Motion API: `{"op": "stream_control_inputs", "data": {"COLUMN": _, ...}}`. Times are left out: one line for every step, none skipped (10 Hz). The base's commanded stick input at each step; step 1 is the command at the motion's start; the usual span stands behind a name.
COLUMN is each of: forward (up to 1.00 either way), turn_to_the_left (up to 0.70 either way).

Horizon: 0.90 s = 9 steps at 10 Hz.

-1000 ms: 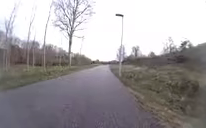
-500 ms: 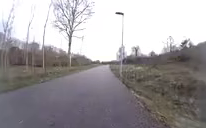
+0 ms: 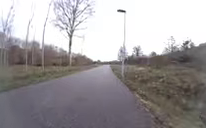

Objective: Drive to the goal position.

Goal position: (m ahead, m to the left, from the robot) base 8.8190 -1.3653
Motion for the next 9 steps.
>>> {"op": "stream_control_inputs", "data": {"forward": 0.7, "turn_to_the_left": 0.0}}
{"op": "stream_control_inputs", "data": {"forward": 0.7, "turn_to_the_left": 0.0}}
{"op": "stream_control_inputs", "data": {"forward": 0.7, "turn_to_the_left": 0.0}}
{"op": "stream_control_inputs", "data": {"forward": 0.7, "turn_to_the_left": 0.0}}
{"op": "stream_control_inputs", "data": {"forward": 0.7, "turn_to_the_left": 0.0}}
{"op": "stream_control_inputs", "data": {"forward": 0.7, "turn_to_the_left": 0.0}}
{"op": "stream_control_inputs", "data": {"forward": 0.7, "turn_to_the_left": 0.0}}
{"op": "stream_control_inputs", "data": {"forward": 0.7, "turn_to_the_left": 0.0}}
{"op": "stream_control_inputs", "data": {"forward": 0.7, "turn_to_the_left": 0.0}}
